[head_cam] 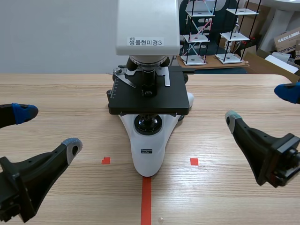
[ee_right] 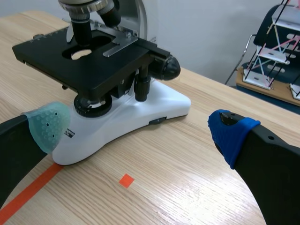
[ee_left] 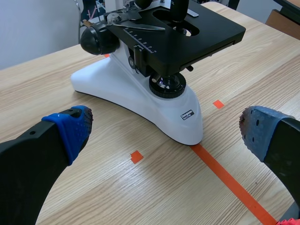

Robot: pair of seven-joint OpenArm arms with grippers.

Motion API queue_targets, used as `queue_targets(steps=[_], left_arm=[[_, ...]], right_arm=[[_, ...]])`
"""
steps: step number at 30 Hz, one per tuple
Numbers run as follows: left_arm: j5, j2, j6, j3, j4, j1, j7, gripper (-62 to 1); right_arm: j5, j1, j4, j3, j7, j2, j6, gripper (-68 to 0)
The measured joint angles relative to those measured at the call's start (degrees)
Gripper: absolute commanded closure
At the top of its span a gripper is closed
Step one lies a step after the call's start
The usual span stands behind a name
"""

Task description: Point at the coarse focus knob

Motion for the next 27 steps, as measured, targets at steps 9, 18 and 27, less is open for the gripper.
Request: queue_targets(steps=[9,18,27], left_arm=[[0.0,0.0,0.0,0.0,0.0,0.0,0.0,-62.3],[0.0,0.0,0.0,0.0,0.0,0.0,0.0,-62.3],[0.0,0.0,0.0,0.0,0.0,0.0,0.0,-62.3]], right_arm=[[0.0,0.0,0.0,0.0,-0.9,0.0,-0.2,-65.3],[0.0,0.0,0.0,0.0,-0.9,0.0,-0.2,-65.3],[0.0,0.0,0.0,0.0,-0.9,0.0,-0.2,-65.3]])
